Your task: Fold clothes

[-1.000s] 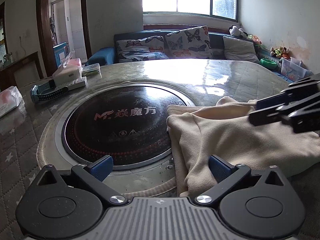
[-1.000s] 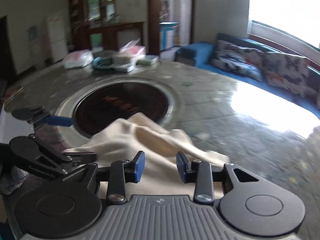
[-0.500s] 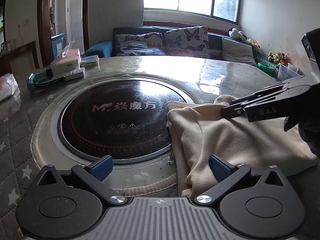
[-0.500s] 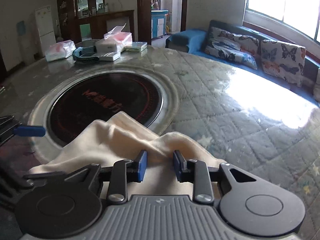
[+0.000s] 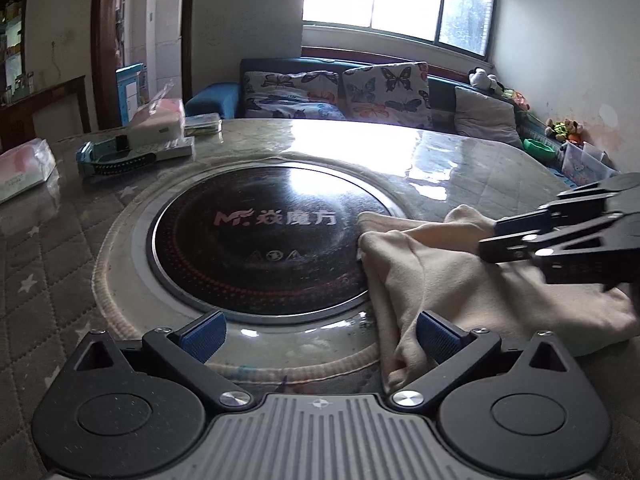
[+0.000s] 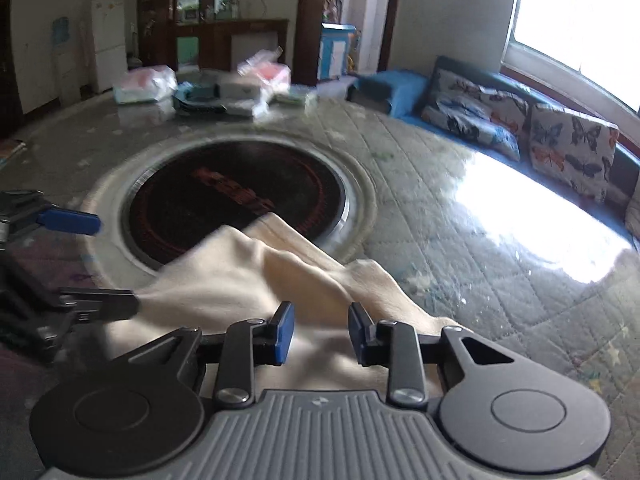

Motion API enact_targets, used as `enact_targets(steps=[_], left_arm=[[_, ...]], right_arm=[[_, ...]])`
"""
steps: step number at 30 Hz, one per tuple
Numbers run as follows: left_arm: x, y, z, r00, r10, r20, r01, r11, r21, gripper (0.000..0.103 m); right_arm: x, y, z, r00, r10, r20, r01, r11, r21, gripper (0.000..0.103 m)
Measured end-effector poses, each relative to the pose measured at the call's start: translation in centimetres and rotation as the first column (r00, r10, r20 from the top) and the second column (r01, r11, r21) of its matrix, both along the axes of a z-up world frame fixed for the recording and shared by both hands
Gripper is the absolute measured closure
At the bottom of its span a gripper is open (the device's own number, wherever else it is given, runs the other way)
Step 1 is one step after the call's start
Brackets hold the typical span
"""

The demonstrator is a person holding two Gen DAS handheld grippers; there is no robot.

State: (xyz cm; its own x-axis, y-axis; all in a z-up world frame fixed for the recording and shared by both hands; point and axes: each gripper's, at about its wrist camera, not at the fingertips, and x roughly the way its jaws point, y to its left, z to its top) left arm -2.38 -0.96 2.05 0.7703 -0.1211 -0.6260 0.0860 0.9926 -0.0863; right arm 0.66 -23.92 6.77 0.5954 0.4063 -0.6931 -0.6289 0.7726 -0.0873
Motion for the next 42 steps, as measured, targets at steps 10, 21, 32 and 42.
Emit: enact_targets(steps=[10, 21, 32, 42], left_arm=[[-0.1, 0.3, -0.1, 1.0, 0.005, -0.011, -0.005, 1.0, 0.013, 0.0], [1.0, 4.5, 2.9, 0.997, 0.068, -0.047, -0.076, 0.977, -0.197, 0.0], [3.2, 3.4, 1.6, 0.983, -0.012, -0.184, -0.068, 0.904, -0.423, 0.004], [5.4, 1.4, 0.3, 0.958, -0.011, -0.286, -0.154, 0.824, -0.546, 0.021]], right_arm=[[-6.1, 3.2, -1.1, 0.977, 0.211, -0.006, -0.211, 0.974, -0.087, 0.074], [-9.0, 7.4, -1.2, 0.934, 0.35, 0.079, -0.333, 0.928, -0.168, 0.065], [-7.1, 6.8, -0.4, 0.969, 0.238, 0.058, -0.236, 0.971, -0.042, 0.092], [-7.1, 3.9, 1.8, 0.977, 0.209, 0.034, -0.212, 0.973, 0.097, 0.094]])
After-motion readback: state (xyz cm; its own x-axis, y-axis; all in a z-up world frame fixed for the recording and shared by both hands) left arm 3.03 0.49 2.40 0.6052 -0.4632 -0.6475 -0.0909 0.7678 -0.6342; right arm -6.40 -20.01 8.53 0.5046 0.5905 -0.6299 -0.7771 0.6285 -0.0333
